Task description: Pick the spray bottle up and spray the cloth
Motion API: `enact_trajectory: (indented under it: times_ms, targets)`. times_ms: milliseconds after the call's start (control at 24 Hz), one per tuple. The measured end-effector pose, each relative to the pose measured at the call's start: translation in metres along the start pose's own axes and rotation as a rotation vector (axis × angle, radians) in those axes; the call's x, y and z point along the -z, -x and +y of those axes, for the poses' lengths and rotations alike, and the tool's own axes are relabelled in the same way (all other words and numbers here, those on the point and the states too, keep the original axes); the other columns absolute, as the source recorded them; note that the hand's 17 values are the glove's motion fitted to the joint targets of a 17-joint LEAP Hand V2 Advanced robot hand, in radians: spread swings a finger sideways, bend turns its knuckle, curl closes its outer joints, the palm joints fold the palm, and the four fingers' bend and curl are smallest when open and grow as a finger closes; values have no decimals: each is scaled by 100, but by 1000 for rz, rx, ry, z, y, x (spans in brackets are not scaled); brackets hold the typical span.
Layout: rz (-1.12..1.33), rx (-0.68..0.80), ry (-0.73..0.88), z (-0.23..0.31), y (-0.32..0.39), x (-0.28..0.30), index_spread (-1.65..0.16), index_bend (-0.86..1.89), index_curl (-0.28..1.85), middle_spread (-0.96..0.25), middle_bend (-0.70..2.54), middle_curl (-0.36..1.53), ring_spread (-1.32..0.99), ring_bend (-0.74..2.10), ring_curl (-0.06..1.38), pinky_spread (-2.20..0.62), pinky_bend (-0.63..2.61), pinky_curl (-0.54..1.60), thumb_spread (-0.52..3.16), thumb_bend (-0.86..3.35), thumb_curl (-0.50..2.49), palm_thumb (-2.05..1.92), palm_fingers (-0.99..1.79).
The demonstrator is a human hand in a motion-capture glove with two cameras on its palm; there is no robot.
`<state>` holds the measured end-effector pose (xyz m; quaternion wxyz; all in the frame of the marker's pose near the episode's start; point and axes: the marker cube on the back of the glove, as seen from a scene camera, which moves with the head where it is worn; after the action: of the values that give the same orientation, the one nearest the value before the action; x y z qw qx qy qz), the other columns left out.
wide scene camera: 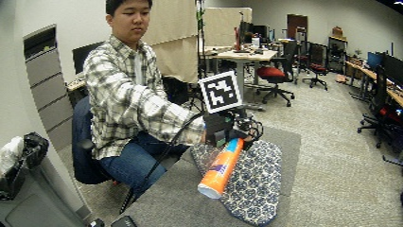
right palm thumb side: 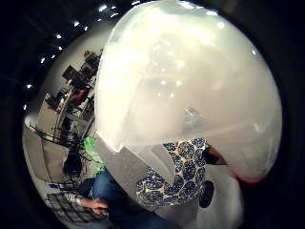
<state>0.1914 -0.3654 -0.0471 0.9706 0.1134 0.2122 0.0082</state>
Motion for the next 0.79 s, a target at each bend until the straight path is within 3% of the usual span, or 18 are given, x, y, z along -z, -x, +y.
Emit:
enact_trajectory:
  times_ms: [792]
  targets:
    - [-336, 2, -178, -21, 26, 41, -24, 29, 65, -13, 56, 58, -18, 57, 52, -16, 51, 46, 31, -3, 82, 106, 127]
